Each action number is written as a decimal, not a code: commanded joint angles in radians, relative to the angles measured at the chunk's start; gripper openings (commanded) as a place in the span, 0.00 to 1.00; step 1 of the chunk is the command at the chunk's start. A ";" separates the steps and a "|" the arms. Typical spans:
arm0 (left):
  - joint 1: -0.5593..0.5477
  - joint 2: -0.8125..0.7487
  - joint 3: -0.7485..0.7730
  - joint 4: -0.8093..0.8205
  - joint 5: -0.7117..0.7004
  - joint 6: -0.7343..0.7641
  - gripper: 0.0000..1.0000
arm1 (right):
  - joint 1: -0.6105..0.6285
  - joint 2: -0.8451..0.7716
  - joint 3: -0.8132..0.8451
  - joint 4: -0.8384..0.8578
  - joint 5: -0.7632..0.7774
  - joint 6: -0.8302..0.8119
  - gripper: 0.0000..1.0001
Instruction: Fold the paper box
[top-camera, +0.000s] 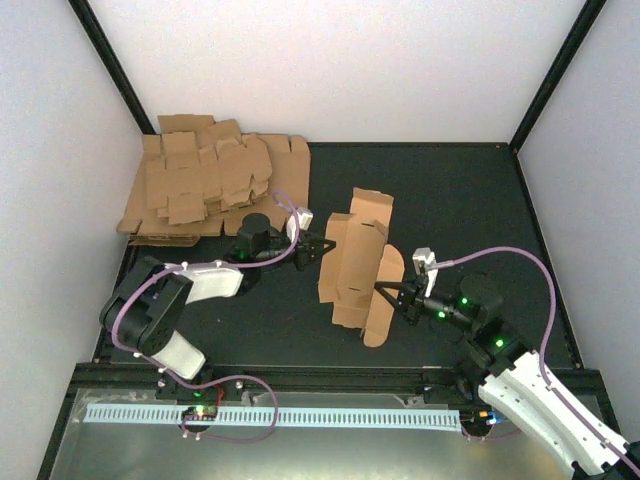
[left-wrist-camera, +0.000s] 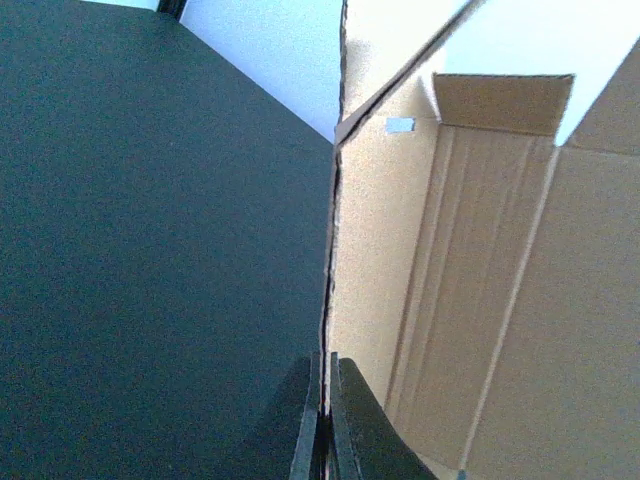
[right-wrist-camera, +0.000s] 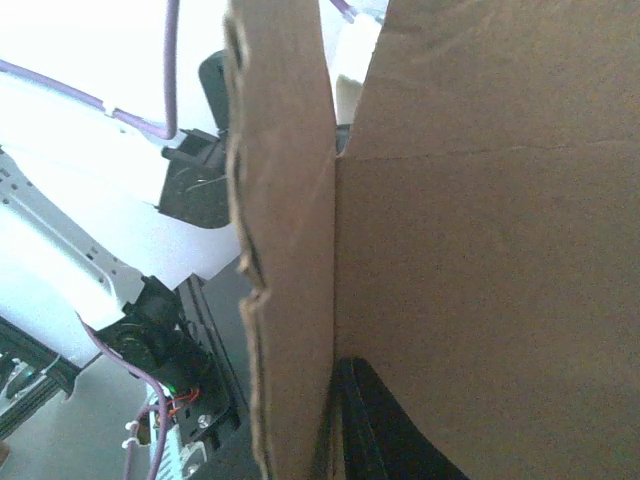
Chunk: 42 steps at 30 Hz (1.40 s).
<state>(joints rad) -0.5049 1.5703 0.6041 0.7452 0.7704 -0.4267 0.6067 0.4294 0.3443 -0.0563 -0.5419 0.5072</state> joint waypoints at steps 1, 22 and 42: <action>0.006 -0.063 0.017 -0.089 -0.044 0.087 0.02 | -0.026 0.001 -0.015 -0.012 -0.017 0.003 0.13; -0.056 -0.004 0.113 -0.320 -0.483 0.293 0.01 | -0.041 0.254 0.147 -0.366 0.357 -0.069 0.12; -0.119 0.052 0.125 -0.268 -0.515 0.230 0.02 | -0.041 0.172 -0.141 0.269 -0.171 0.077 0.02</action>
<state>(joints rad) -0.6167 1.6024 0.7139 0.4389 0.2504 -0.1696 0.5686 0.6357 0.2558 0.0418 -0.5747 0.4938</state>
